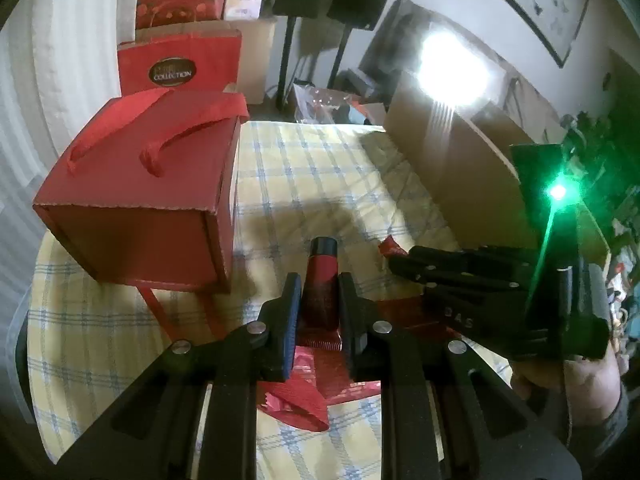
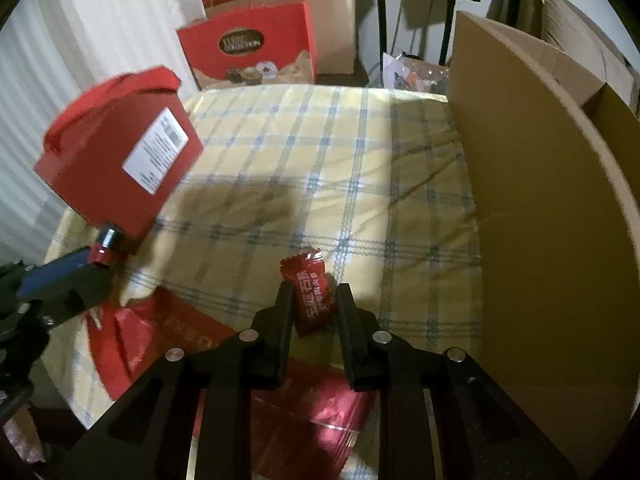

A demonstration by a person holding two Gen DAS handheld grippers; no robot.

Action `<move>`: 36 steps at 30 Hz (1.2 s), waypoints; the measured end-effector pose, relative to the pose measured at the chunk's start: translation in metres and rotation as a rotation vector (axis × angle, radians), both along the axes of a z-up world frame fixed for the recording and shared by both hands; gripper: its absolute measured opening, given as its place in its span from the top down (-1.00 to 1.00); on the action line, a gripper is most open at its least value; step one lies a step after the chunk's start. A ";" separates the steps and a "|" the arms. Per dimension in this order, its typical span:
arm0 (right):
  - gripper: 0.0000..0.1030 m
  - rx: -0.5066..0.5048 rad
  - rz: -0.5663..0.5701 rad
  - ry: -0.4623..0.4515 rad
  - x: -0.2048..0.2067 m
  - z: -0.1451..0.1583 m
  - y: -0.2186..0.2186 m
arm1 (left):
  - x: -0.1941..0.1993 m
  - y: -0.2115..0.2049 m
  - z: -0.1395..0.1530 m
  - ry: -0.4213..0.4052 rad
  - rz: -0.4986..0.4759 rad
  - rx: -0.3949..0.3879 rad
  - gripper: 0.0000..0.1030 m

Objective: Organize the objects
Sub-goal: 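Carry the candy packet and the dark red tube over the cardboard box with both grippers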

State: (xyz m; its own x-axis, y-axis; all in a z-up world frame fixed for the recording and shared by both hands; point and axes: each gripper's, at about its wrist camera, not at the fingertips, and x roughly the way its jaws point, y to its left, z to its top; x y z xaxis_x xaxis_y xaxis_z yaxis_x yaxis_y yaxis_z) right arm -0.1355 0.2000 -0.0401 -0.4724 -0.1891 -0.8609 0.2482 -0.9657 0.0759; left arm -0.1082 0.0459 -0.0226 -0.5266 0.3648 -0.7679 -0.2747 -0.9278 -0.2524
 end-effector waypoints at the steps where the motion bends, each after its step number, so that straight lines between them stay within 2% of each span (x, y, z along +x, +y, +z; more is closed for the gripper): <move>1: 0.61 -0.001 0.002 0.007 0.002 0.004 0.000 | 0.001 0.001 0.001 0.002 0.000 0.002 0.67; 9: 0.61 -0.029 0.012 0.081 0.016 0.045 0.002 | 0.007 0.013 0.021 0.039 -0.010 0.003 0.67; 18: 0.61 -0.038 -0.018 0.137 0.027 0.078 0.022 | 0.008 0.034 0.046 0.080 -0.020 0.015 0.67; 26: 0.61 -0.047 -0.054 0.181 0.039 0.105 0.052 | 0.006 0.074 0.067 0.105 -0.070 0.041 0.67; 36: 0.61 -0.052 -0.145 0.198 0.045 0.121 0.110 | 0.002 0.127 0.082 0.114 -0.149 0.062 0.67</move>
State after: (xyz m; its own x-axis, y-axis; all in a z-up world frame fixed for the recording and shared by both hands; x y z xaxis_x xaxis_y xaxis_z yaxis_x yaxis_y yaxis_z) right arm -0.0904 0.3100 0.0810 -0.6566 -0.1486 -0.7395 0.1225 -0.9884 0.0899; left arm -0.1057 0.1726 0.0589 -0.5456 0.4902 -0.6797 -0.4382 -0.8582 -0.2672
